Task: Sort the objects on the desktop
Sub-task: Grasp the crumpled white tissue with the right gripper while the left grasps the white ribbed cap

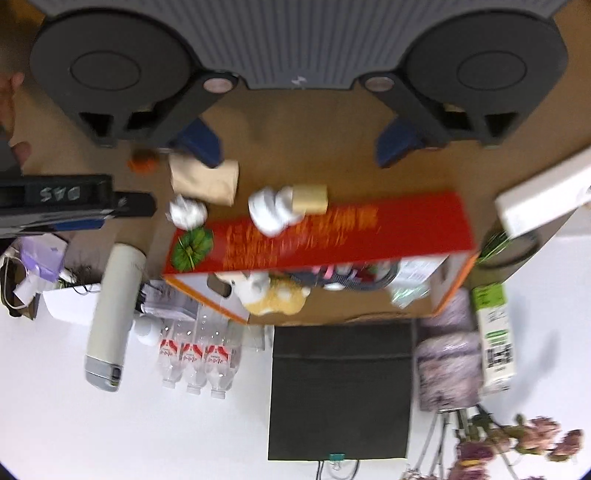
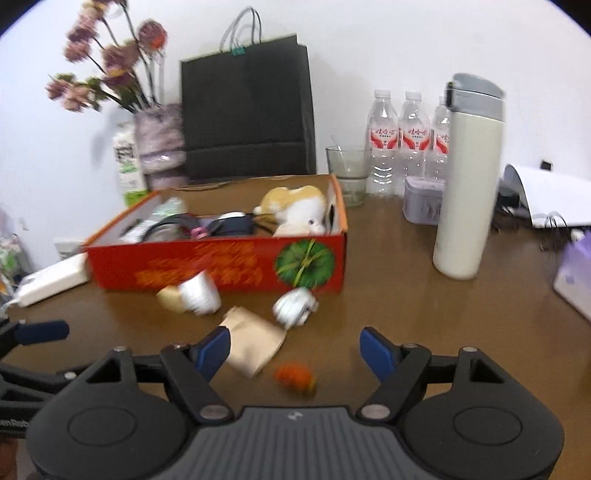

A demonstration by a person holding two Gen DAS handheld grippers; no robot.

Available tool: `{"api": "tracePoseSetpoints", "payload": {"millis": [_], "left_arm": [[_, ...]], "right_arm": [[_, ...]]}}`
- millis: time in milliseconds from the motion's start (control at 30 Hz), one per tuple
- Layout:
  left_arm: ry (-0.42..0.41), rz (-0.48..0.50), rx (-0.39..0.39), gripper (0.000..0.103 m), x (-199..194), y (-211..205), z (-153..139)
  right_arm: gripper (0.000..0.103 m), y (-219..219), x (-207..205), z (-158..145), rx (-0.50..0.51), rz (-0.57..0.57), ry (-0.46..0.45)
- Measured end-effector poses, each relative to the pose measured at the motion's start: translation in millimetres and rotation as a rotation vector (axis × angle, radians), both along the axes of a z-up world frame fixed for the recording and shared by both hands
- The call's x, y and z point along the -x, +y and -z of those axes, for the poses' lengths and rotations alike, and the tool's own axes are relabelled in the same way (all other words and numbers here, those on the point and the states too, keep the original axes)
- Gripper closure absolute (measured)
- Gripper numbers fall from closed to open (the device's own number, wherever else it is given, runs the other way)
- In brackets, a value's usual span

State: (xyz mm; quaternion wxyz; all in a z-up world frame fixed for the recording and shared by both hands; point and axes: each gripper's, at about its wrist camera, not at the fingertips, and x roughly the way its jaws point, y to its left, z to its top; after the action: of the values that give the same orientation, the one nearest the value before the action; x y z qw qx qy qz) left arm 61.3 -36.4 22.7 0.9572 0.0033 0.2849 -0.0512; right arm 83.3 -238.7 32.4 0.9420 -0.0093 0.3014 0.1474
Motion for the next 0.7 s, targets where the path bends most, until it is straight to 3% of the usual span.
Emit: {"api": "tracePoseSetpoints", "payload": {"millis": [133,200,233,267,300,367,433,500,600,700], "left_arm": [[-0.031,0.075,-0.078,0.029,-42.0,-13.0,6.1],[-0.044,0.099,-0.068,0.029,-53.0,-18.7,5.6],[-0.049,0.122,-0.065,0.029,-58.4,-22.9,6.3],[-0.057,0.132,-0.079,0.039,-63.5,-27.6,8.0],[-0.058,0.125,-0.103,0.059,-69.3,-31.4,10.8],[-0.022,0.117,-0.132,0.078,-80.7,-37.2,16.7],[-0.02,0.111,-0.099,0.079,-84.0,-35.5,18.7],[-0.02,0.127,-0.07,0.087,-82.1,-36.0,18.2],[-0.045,0.117,-0.125,0.088,-74.2,-44.4,13.0],[-0.101,0.118,-0.085,0.088,-53.4,-42.5,-8.1]], "right_arm": [[0.039,11.3,-55.3,12.6,-0.005,-0.008,0.065],[0.044,15.4,-74.2,22.1,-0.011,-0.004,0.097],[0.052,16.4,-81.5,26.9,-0.02,-0.002,0.105],[0.072,16.2,-84.9,31.8,-0.032,-0.003,0.111],[0.088,16.3,-87.5,36.1,-0.045,-0.003,0.122],[0.088,16.5,-84.4,39.8,-0.032,0.01,0.094],[0.088,12.0,-81.4,39.7,-0.056,0.01,0.089],[0.088,6.4,-76.6,38.2,-0.085,0.013,0.077],[0.088,4.8,-73.4,34.0,-0.079,0.013,0.058],[0.089,2.9,-70.5,28.4,-0.098,0.002,0.038]]}}
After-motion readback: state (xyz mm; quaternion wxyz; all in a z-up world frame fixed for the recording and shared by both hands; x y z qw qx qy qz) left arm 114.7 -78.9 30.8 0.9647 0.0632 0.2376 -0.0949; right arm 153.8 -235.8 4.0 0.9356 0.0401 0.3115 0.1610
